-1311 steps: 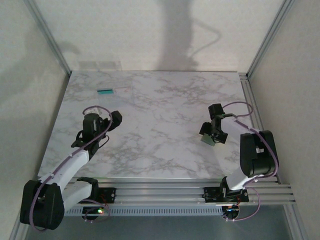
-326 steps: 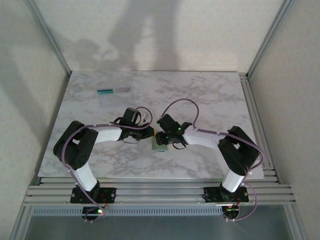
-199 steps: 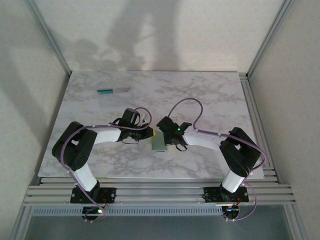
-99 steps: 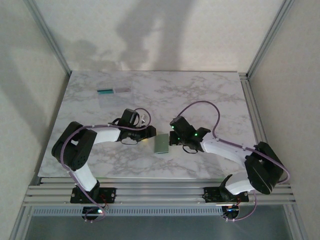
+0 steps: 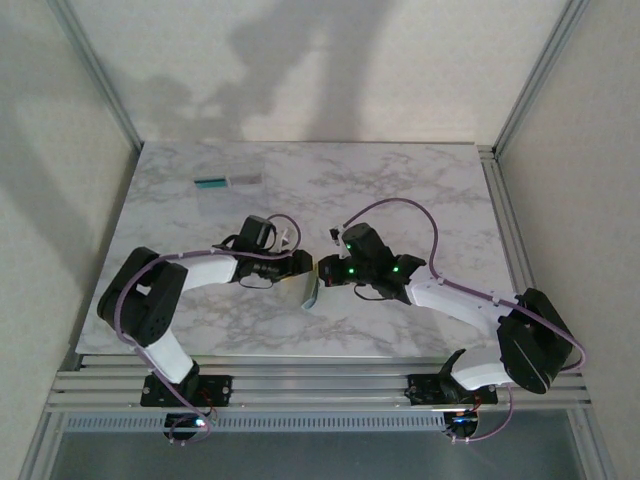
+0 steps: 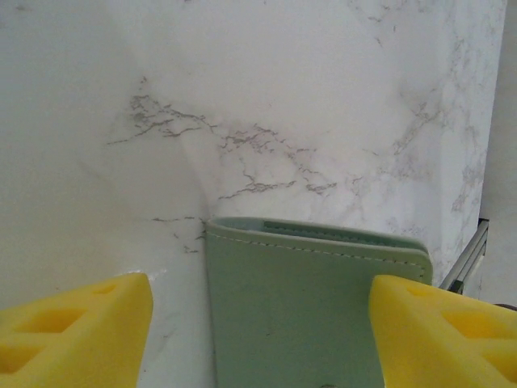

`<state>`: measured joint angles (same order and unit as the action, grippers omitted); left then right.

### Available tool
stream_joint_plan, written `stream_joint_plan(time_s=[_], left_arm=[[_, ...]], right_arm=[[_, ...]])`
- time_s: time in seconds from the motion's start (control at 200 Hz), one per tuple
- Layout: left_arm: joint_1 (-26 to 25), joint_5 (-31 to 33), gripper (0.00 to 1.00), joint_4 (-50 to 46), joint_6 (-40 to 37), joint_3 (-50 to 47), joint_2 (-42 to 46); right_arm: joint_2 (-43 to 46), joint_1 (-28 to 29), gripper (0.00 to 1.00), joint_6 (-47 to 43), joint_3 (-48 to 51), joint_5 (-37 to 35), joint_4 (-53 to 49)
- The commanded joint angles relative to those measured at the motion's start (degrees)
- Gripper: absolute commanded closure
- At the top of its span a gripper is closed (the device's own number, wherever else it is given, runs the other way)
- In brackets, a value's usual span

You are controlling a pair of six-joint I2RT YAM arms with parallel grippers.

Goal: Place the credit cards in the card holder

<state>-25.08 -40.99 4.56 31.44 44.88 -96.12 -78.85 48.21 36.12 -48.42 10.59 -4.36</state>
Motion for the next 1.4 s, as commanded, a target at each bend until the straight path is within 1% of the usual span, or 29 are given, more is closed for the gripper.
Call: stream_joint_plan(time_s=[0.0, 0.08, 0.195, 0.26, 0.32, 0.41, 0.561, 0.621, 0.686, 0.756, 0.771, 0.831, 0.936, 1.011, 1.071, 1.126, 1.307, 1.397], left_arm=[[0.73, -0.27, 0.29, -2.36, -2.06, 0.39, 2.19], [1.38, -0.44, 0.29, -1.43, -1.37, -0.13, 2.20], [1.79, 0.49, 0.30, -2.37, -1.83, -0.15, 2.26], [2.32, 2.52, 0.30, -3.39, -2.35, -0.40, 2.76], [3.12, 3.07, 0.30, -3.39, -2.03, -0.97, 3.30], [3.64, 2.42, 0.35, -3.99, -2.53, -0.94, 3.38], [3.64, 5.39, 0.40, -5.37, -2.82, -1.29, 3.30], [3.61, 5.41, 0.42, -5.50, -2.74, -1.29, 3.02], [3.64, 5.22, 0.46, -5.83, -3.05, -1.22, 2.92], [3.63, 4.97, 0.51, -5.44, -2.67, -1.45, 2.96], [3.61, 4.84, 0.52, -5.24, -2.56, -1.46, 2.94], [3.55, 3.82, 0.53, -5.15, -2.00, -0.97, 2.50], [3.37, 3.57, 0.52, -5.46, -2.05, -0.50, 2.68], [3.32, 4.24, 0.51, -5.28, -1.71, -0.60, 2.81], [3.28, 3.64, 0.51, -5.03, -1.13, -0.50, 2.38], [3.24, 3.05, 0.52, -4.71, -0.82, -0.48, 2.42], [3.20, 5.13, 0.52, -4.56, 0.16, -0.95, 4.27], [3.28, 6.83, 0.49, -5.58, 0.03, -0.27, 5.96]], right_arm=[[-0.65, 0.29, 1.00, 1.24, -0.26, 4.50, 5.41], [-1.61, 0.25, 1.00, 1.32, -0.95, 5.66, 5.46], [-1.73, 0.22, 1.00, 1.29, -0.62, 4.13, 5.14], [-2.01, 0.07, 1.00, 0.36, -1.16, 3.48, 3.50], [-2.06, -0.12, 1.00, -0.69, -1.98, 2.05, 0.15], [-1.32, -0.46, 1.00, -1.72, -1.63, -0.45, -2.50], [-0.55, -2.39, 1.00, -3.08, -1.24, -4.35, -8.27], [-0.55, -3.17, 1.00, -3.48, -1.09, -6.81, -10.77], [-0.92, -4.44, 1.00, -4.21, -0.35, -8.13, -11.99], [-1.47, -5.14, 1.00, -5.51, 0.47, -7.94, -12.29], [-1.69, -6.79, 1.00, -6.00, 0.60, -7.60, -12.41], [-2.09, -8.00, 1.00, -7.22, 0.57, -7.28, -13.06], [-3.30, -10.07, 1.00, -8.51, 0.42, -7.58, -13.20], [-5.01, -11.73, 1.00, -9.20, -0.47, -6.04, -13.91], [-6.23, -12.11, 1.00, -9.18, -1.30, -6.42, -15.25], [-6.88, -12.22, 0.91, -9.44, -1.58, -7.12, -15.62], [-6.64, -12.31, 0.78, -10.41, -2.70, -7.55, -17.13], [-4.58, -12.34, 0.67, -10.58, -2.97, -7.84, -17.77]])
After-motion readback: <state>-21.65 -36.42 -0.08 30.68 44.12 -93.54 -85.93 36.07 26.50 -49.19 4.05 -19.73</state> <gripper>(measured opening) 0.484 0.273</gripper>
